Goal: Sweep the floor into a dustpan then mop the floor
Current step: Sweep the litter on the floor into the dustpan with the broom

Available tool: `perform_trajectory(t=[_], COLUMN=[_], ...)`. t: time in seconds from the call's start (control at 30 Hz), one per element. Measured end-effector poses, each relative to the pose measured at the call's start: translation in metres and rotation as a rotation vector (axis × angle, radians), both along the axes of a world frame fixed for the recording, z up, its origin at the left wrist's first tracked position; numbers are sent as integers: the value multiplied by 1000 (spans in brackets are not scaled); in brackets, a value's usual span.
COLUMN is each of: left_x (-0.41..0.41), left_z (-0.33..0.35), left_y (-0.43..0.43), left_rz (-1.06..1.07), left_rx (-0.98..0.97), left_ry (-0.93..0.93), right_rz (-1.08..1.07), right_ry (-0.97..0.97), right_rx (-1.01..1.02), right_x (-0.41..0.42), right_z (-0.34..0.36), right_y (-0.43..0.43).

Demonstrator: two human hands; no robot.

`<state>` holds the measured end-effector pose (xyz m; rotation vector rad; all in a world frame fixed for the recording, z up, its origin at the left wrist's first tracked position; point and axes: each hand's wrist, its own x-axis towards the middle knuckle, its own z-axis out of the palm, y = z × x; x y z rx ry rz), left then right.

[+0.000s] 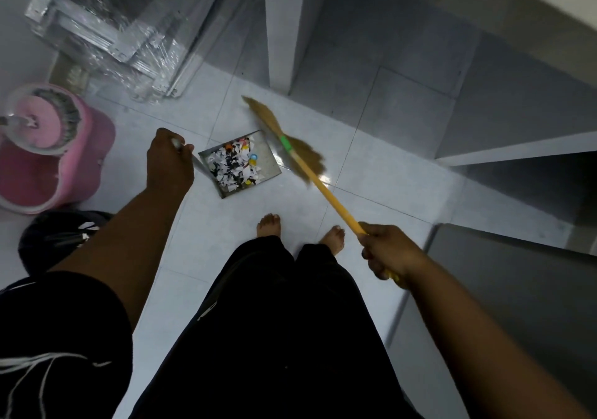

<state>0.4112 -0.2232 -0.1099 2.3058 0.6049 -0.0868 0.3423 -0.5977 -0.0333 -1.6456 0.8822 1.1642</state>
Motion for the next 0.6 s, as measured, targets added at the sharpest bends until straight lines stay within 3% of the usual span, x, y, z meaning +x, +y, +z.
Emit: perform_trajectory(t=[0.17, 0.33, 0.6], left_x=[-7, -27, -78], left_z=[3, 3, 0], left_y=[6, 29, 66], left_rz=[20, 28, 51], left_rx=[23, 44, 69], left_ry=[2, -11, -41], right_rz=[37, 167, 161], right_ry=[-49, -112, 6], right_rx=[87, 15, -135], right_x=[-26, -33, -49], right_z=[60, 99, 33], right_y=[-17, -44, -10])
